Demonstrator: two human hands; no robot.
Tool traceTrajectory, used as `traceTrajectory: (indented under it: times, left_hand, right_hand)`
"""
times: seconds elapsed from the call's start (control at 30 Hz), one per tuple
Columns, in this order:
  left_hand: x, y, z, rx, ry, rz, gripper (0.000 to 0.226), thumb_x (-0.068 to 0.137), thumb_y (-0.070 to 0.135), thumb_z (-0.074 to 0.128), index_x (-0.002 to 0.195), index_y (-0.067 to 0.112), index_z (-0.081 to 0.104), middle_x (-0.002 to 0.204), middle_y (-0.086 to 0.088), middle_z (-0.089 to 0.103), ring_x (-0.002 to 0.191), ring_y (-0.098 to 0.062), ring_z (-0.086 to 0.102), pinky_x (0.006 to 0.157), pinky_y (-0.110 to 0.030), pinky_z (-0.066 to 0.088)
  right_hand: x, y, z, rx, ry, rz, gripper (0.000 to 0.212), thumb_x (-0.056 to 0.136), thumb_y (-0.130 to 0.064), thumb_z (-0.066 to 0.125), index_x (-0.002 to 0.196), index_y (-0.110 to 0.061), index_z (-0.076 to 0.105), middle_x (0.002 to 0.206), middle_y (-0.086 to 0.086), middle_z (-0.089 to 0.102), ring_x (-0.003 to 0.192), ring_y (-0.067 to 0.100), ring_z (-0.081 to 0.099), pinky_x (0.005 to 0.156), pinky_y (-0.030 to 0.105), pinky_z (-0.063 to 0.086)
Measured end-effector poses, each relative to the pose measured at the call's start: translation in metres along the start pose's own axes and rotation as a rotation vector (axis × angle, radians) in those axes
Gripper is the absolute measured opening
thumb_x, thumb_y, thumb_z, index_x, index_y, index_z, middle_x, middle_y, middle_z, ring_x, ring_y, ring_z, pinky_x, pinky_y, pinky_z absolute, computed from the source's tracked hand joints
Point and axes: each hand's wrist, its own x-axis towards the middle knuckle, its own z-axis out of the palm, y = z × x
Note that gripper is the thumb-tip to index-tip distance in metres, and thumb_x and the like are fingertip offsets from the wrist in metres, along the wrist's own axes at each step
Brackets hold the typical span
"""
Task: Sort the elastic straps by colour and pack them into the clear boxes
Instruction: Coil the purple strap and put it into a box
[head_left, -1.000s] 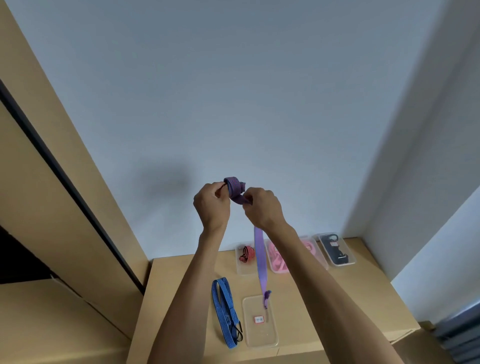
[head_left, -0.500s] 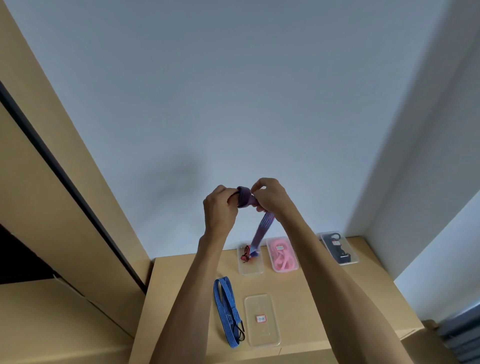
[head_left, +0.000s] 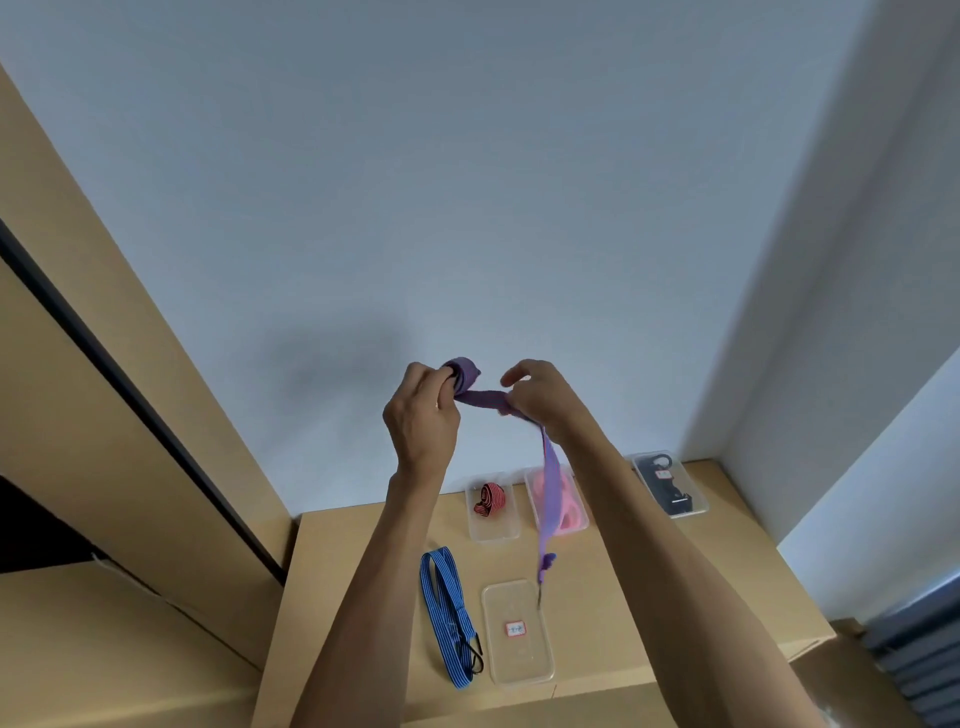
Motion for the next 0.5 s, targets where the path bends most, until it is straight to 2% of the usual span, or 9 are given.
traceTrajectory:
  times: [0.07,0.13,0.2,0.23,0.27,0.33,0.4,0.43,0.5]
  left_hand:
    - [0.002,-0.001,0.001,0.034,0.057,0.015,0.014,0.081,-0.007,0.072,0.084,0.006,0.075,0.074,-0.007,0.060,0.052,-0.023,0.049,0.051,-0.023,0.025]
    - [0.003,-0.002,0.002,0.047,0.061,0.027,0.013,0.080,-0.006,0.074,0.085,0.006,0.075,0.074,-0.006,0.060,0.052,-0.023,0.050,0.050,-0.023,0.026]
    - [0.002,0.000,0.005,0.039,-0.001,0.029,0.011,0.081,-0.003,0.075,0.084,0.008,0.076,0.073,-0.005,0.060,0.052,-0.022,0.051,0.049,-0.023,0.028]
    - [0.001,0.000,0.005,0.019,-0.060,0.018,0.009,0.082,0.001,0.074,0.084,0.009,0.077,0.073,-0.004,0.061,0.053,-0.022,0.052,0.048,-0.024,0.031]
    - [0.002,0.001,0.007,-0.009,-0.137,-0.003,0.011,0.084,0.006,0.070,0.085,0.012,0.078,0.072,-0.003,0.062,0.055,-0.023,0.053,0.049,-0.026,0.035]
    - [0.005,0.002,0.008,-0.050,-0.355,-0.034,0.021,0.085,0.009,0.061,0.087,0.018,0.080,0.072,-0.001,0.064,0.062,-0.023,0.057,0.055,-0.032,0.044]
    - [0.009,0.001,0.007,-0.109,-0.571,-0.065,0.026,0.085,0.003,0.061,0.089,0.019,0.081,0.071,0.002,0.065,0.067,-0.022,0.059,0.062,-0.034,0.048]
    - [0.012,-0.001,0.005,-0.182,-0.660,-0.109,0.026,0.085,0.000,0.062,0.089,0.017,0.081,0.069,0.003,0.064,0.067,-0.021,0.059,0.065,-0.033,0.048]
    - [0.017,-0.003,-0.003,-0.403,-0.787,-0.230,0.026,0.084,-0.007,0.062,0.085,0.013,0.078,0.066,-0.003,0.064,0.064,-0.019,0.055,0.067,-0.032,0.046]
  right_hand:
    - [-0.002,0.000,0.000,0.199,-0.069,0.073,0.031,0.093,0.005,0.039,0.113,-0.011,0.056,0.075,0.011,0.069,0.063,0.016,0.058,0.056,0.024,0.040]
    - [-0.002,0.000,-0.001,0.256,-0.081,0.057,0.028,0.094,0.001,0.039,0.116,-0.009,0.054,0.070,0.008,0.062,0.056,0.016,0.049,0.051,0.023,0.035]
    - [-0.004,-0.004,-0.001,0.151,-0.099,-0.057,0.022,0.089,-0.008,0.061,0.111,-0.007,0.062,0.073,0.005,0.060,0.056,0.014,0.046,0.052,0.023,0.034]
    - [-0.006,-0.007,-0.001,0.008,-0.112,-0.141,0.022,0.081,-0.009,0.071,0.102,-0.008,0.067,0.076,0.002,0.062,0.060,0.012,0.050,0.054,0.022,0.037]
    - [-0.007,-0.009,0.000,-0.143,-0.116,-0.219,0.020,0.075,-0.004,0.072,0.094,-0.009,0.070,0.078,-0.001,0.064,0.065,0.012,0.056,0.056,0.022,0.041]
    - [-0.005,-0.012,-0.001,-0.349,-0.092,-0.305,0.019,0.077,0.003,0.063,0.090,-0.008,0.071,0.084,0.004,0.070,0.076,0.017,0.067,0.063,0.027,0.053]
    - [-0.002,-0.011,-0.006,-0.421,-0.093,-0.359,0.018,0.083,0.002,0.059,0.091,-0.003,0.074,0.089,0.013,0.073,0.081,0.025,0.072,0.075,0.037,0.058]
    - [0.000,-0.010,-0.010,-0.460,-0.097,-0.395,0.017,0.086,-0.002,0.061,0.092,-0.004,0.076,0.091,0.013,0.073,0.084,0.025,0.070,0.078,0.036,0.056]
    - [0.005,-0.005,-0.018,-0.424,-0.116,-0.415,0.016,0.087,-0.007,0.064,0.094,-0.008,0.078,0.091,0.009,0.074,0.085,0.021,0.065,0.075,0.029,0.051]
